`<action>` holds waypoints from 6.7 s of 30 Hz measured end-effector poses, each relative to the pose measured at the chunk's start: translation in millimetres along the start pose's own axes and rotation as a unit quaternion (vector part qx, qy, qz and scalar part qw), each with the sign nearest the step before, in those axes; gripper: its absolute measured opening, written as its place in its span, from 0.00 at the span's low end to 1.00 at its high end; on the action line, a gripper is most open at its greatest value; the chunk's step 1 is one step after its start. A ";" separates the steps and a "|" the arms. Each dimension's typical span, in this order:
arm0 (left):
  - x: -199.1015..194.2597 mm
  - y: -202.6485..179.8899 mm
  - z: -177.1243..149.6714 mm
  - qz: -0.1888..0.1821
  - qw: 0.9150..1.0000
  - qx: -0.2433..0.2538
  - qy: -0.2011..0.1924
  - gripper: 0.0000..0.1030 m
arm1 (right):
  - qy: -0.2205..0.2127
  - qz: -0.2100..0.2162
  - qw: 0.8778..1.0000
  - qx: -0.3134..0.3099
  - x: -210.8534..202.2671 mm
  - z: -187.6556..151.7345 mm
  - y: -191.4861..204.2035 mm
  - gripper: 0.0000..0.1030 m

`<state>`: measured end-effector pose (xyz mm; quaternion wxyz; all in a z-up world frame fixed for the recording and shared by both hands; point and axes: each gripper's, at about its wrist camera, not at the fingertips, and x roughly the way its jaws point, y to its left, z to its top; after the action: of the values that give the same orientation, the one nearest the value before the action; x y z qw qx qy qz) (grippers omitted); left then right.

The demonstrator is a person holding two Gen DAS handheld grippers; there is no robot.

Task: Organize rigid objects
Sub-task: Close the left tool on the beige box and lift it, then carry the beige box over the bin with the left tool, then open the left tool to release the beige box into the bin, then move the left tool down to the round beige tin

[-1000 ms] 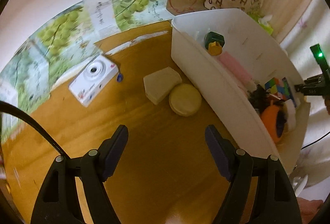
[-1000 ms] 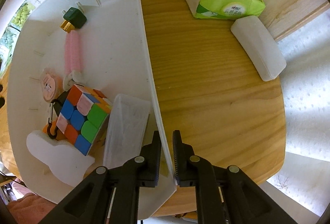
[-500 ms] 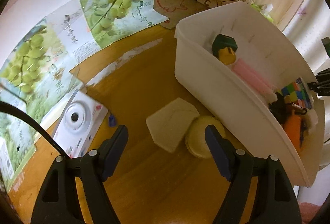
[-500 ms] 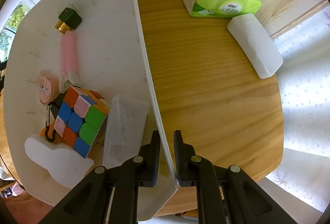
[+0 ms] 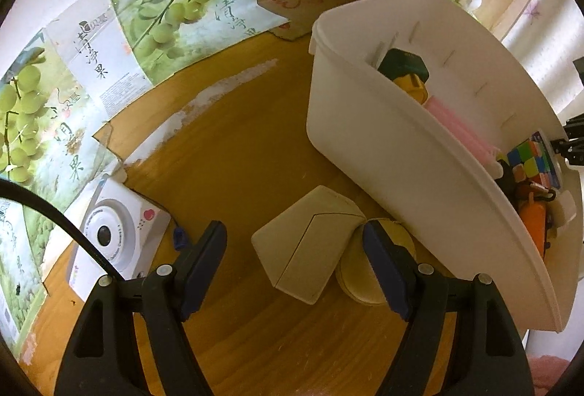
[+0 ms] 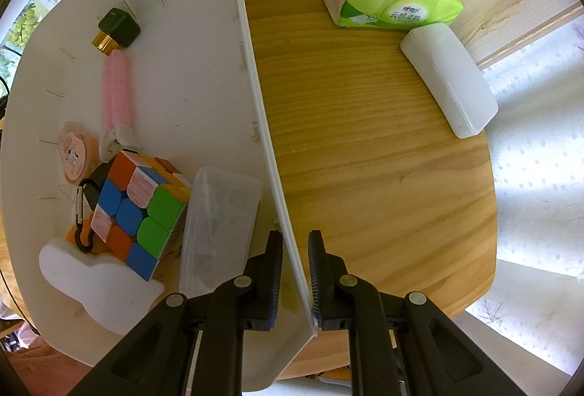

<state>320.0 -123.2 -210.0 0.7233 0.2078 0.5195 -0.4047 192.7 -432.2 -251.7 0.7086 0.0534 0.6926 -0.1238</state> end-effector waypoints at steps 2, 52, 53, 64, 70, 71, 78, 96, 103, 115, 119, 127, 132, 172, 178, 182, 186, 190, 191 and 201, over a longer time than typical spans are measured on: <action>1.5 0.8 1.0 -0.004 1.000 -0.004 0.000 0.77 | 0.000 -0.001 1.000 0.000 0.6 -0.1 -0.2 0.14; -47.5 -3.8 -88.1 0.030 0.967 -0.247 -0.054 0.64 | -0.005 0.044 0.999 -0.032 9.1 -7.3 -11.3 0.14; -50.6 -8.1 -89.9 0.032 0.965 -0.253 -0.057 0.64 | -0.005 0.046 0.998 -0.036 9.0 -7.1 -12.0 0.14; -89.7 -59.0 -100.8 0.058 0.949 -0.295 -0.096 0.64 | -0.009 0.077 0.994 -0.078 7.0 -9.8 -17.1 0.14; -108.5 -87.4 -97.7 0.067 0.945 -0.298 -0.119 0.64 | -0.014 0.092 0.991 -0.093 6.9 -13.9 -22.5 0.14; -112.2 -93.3 -97.6 0.069 0.944 -0.298 -0.123 0.64 | -0.014 0.095 0.991 -0.095 7.1 -14.9 -23.8 0.14; -129.5 -126.7 -98.5 0.072 0.940 -0.302 -0.145 0.64 | -0.016 0.104 0.988 -0.113 8.4 -18.5 -24.0 0.14; -128.6 -188.0 -70.2 0.027 0.943 -0.280 -0.180 0.64 | -0.012 0.105 0.984 -0.144 10.8 -10.1 -9.4 0.14; -122.1 -203.4 -42.6 0.024 0.954 -0.233 -0.188 0.64 | -0.010 0.103 0.981 -0.162 13.1 -10.3 -6.3 0.14; -102.9 -230.3 -7.7 0.008 0.966 -0.171 -0.194 0.65 | -0.004 0.091 0.978 -0.189 22.2 -13.3 5.4 0.14; -97.6 -234.3 -2.4 0.004 0.968 -0.163 -0.188 0.65 | -0.002 0.085 0.977 -0.195 23.9 -14.0 10.8 0.15; -100.5 -239.0 -4.8 0.014 0.970 -0.154 -0.188 0.77 | -0.001 0.080 0.979 -0.188 29.7 -15.8 18.8 0.15; -104.2 -234.6 -11.0 0.021 0.970 -0.157 -0.187 0.80 | -0.001 0.078 0.981 -0.180 30.1 -17.7 16.8 0.14; -136.7 -85.9 -72.0 0.053 0.990 -0.096 -0.092 0.80 | -0.005 0.026 1.000 -0.010 12.2 -10.5 -4.6 0.14; -109.8 -69.6 -63.1 0.038 0.996 -0.060 -0.049 0.80 | -0.008 0.013 1.000 0.003 8.6 -8.7 -4.2 0.14; -83.6 -62.1 -55.7 0.022 0.999 -0.039 -0.014 0.85 | -0.008 0.009 1.000 0.013 8.3 -10.2 -2.5 0.15; -56.8 -57.8 -50.9 0.016 1.000 -0.009 0.018 0.86 | -0.009 0.004 1.000 0.018 6.5 -9.7 -1.5 0.16; -34.7 -56.7 -49.5 0.014 0.999 0.021 0.033 0.86 | -0.007 -0.004 1.000 0.020 4.2 -9.0 1.3 0.17; -30.9 -55.9 -49.3 0.012 0.999 0.024 0.035 0.86 | -0.007 -0.005 1.000 0.020 4.1 -8.7 2.5 0.18; -4.4 -50.0 -46.3 -0.011 0.999 0.036 0.013 0.86 | -0.003 -0.014 1.000 0.022 3.7 -3.3 7.3 0.18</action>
<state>252.4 -117.5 -217.3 0.7041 0.2336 0.5164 -0.4279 191.4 -424.7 -256.2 0.7073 0.0595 0.6884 -0.1491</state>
